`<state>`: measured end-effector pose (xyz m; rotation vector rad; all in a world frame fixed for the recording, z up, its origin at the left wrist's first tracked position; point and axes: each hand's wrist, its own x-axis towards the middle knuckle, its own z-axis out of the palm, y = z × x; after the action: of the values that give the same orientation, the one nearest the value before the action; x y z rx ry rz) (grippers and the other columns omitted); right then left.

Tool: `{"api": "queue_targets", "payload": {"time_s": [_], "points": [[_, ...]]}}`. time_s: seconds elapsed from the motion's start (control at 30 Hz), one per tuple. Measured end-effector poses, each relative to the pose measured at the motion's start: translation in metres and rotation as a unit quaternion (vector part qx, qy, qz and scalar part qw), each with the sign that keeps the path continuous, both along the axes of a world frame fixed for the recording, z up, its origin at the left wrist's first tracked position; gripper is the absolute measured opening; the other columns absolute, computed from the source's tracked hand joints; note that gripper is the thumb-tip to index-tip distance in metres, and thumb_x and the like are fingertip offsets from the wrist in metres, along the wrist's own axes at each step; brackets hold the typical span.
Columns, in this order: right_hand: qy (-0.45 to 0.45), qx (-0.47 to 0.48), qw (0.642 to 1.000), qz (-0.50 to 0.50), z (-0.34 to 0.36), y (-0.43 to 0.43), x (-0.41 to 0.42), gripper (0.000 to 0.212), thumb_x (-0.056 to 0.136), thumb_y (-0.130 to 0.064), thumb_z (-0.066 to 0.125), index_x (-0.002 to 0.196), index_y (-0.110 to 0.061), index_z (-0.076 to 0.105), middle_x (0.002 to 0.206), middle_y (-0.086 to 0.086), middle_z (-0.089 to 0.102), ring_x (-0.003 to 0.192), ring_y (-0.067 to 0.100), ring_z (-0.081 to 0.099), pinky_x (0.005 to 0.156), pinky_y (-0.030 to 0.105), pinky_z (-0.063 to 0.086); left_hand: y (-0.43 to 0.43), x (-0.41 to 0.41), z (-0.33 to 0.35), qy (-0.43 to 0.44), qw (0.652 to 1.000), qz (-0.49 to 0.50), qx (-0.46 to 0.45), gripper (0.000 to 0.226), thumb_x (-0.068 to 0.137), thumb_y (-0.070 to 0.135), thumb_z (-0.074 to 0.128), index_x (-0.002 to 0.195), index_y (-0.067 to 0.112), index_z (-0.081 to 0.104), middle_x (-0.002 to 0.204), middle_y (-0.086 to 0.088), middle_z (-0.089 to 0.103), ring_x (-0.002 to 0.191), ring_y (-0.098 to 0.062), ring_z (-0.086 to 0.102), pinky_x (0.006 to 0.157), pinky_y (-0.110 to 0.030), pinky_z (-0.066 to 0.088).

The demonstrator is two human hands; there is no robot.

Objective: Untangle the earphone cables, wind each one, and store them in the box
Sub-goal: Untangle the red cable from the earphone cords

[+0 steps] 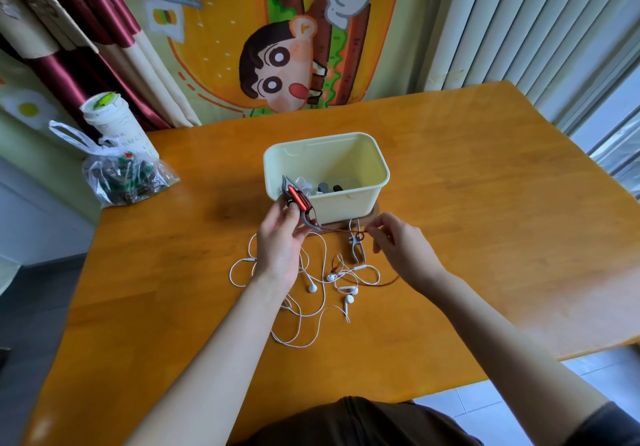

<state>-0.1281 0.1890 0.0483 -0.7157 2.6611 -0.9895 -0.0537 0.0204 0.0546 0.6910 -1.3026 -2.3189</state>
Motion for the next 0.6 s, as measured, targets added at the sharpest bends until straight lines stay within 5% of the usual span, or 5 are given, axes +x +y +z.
{"api": "queue_targets", "payload": {"time_s": [0.2, 0.33, 0.43, 0.53, 0.6], "points": [[0.062, 0.202, 0.977, -0.01, 0.005, 0.01, -0.018, 0.021, 0.1, -0.022, 0.042, 0.107, -0.02, 0.061, 0.08, -0.007, 0.06, 0.073, 0.013, 0.058, 0.051, 0.022, 0.036, 0.003, 0.001, -0.005, -0.005, 1.0, -0.01, -0.006, 0.027, 0.098, 0.004, 0.043, 0.119, 0.015, 0.057, 0.106, -0.005, 0.066, 0.096, -0.019, 0.064, 0.078, -0.029, 0.057], [0.109, 0.316, 0.942, 0.013, 0.012, 0.007, -0.018, 0.033, 0.096, -0.006, 0.04, 0.119, -0.02, 0.059, 0.117, 0.004, 0.06, 0.111, 0.024, 0.05, 0.081, 0.03, 0.043, 0.01, 0.0, -0.007, -0.013, 1.0, -0.016, -0.01, 0.027, 0.098, 0.005, 0.044, 0.116, 0.018, 0.06, 0.109, -0.006, 0.066, 0.099, -0.02, 0.063, 0.079, -0.028, 0.054], [0.058, 0.119, 0.989, 0.067, 0.008, -0.012, 0.0, 0.053, 0.084, 0.011, 0.042, 0.129, -0.016, 0.051, 0.129, 0.004, 0.054, 0.117, 0.02, 0.048, 0.096, 0.028, 0.043, 0.014, -0.001, -0.006, -0.024, 0.999, -0.023, -0.01, 0.028, 0.098, 0.006, 0.045, 0.119, 0.02, 0.059, 0.115, -0.007, 0.066, 0.109, -0.024, 0.061, 0.093, -0.036, 0.05], [-0.101, -0.056, 0.987, 0.114, 0.006, -0.034, 0.023, 0.059, 0.078, 0.014, 0.045, 0.132, -0.009, 0.041, 0.118, -0.002, 0.056, 0.111, 0.009, 0.051, 0.085, 0.01, 0.037, 0.017, -0.002, -0.005, -0.019, 0.999, -0.03, -0.019, 0.029, 0.098, 0.006, 0.046, 0.122, 0.017, 0.058, 0.119, -0.011, 0.064, 0.111, -0.025, 0.061, 0.093, -0.038, 0.05], [-0.152, -0.088, 0.979, 0.105, 0.004, -0.04, 0.03, 0.054, 0.081, 0.008, 0.049, 0.131, -0.011, 0.04, 0.108, 0.001, 0.06, 0.1, 0.014, 0.056, 0.075, 0.013, 0.042, 0.017, -0.001, -0.006, -0.021, 0.999, -0.027, -0.031, 0.029, 0.098, 0.006, 0.047, 0.123, 0.016, 0.058, 0.12, -0.012, 0.064, 0.111, -0.025, 0.061, 0.092, -0.036, 0.051]]}}
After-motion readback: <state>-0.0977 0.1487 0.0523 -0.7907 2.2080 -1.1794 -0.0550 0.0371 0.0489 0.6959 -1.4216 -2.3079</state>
